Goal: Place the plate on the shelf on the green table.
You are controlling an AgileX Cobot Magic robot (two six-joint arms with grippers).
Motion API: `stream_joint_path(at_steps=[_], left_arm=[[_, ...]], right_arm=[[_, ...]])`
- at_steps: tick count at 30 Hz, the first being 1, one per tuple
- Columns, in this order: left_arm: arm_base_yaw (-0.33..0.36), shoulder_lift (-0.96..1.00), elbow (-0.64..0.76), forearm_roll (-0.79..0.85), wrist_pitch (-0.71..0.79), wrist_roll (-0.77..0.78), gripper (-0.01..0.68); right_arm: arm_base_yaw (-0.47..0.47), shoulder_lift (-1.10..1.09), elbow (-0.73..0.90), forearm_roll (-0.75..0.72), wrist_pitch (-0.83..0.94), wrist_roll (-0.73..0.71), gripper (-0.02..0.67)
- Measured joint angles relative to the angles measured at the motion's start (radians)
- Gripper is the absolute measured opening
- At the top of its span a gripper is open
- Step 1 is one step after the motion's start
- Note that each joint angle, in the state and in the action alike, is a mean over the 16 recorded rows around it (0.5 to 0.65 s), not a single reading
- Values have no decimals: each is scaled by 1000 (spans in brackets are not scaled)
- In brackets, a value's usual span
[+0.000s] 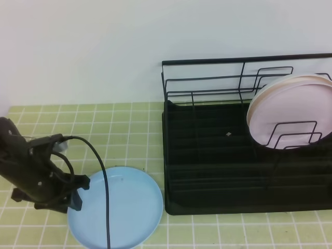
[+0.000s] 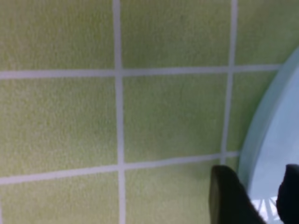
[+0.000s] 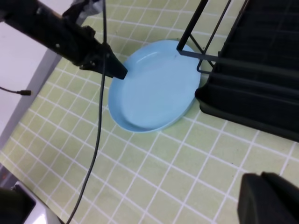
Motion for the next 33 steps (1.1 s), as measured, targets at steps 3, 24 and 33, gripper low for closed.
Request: stream_joint_path(at_steps=[3,24,33], left_arm=[[0,24,0,-6,1,9,168],[1,46,-41,-19,60,56,0],[1,-60,-69,-21,88,57,0]], right_arm=[[0,0,0,3,5,-4,-3],[0,0,0,19,34,-31,-3],[0,0,0,19,54,-38,-3]])
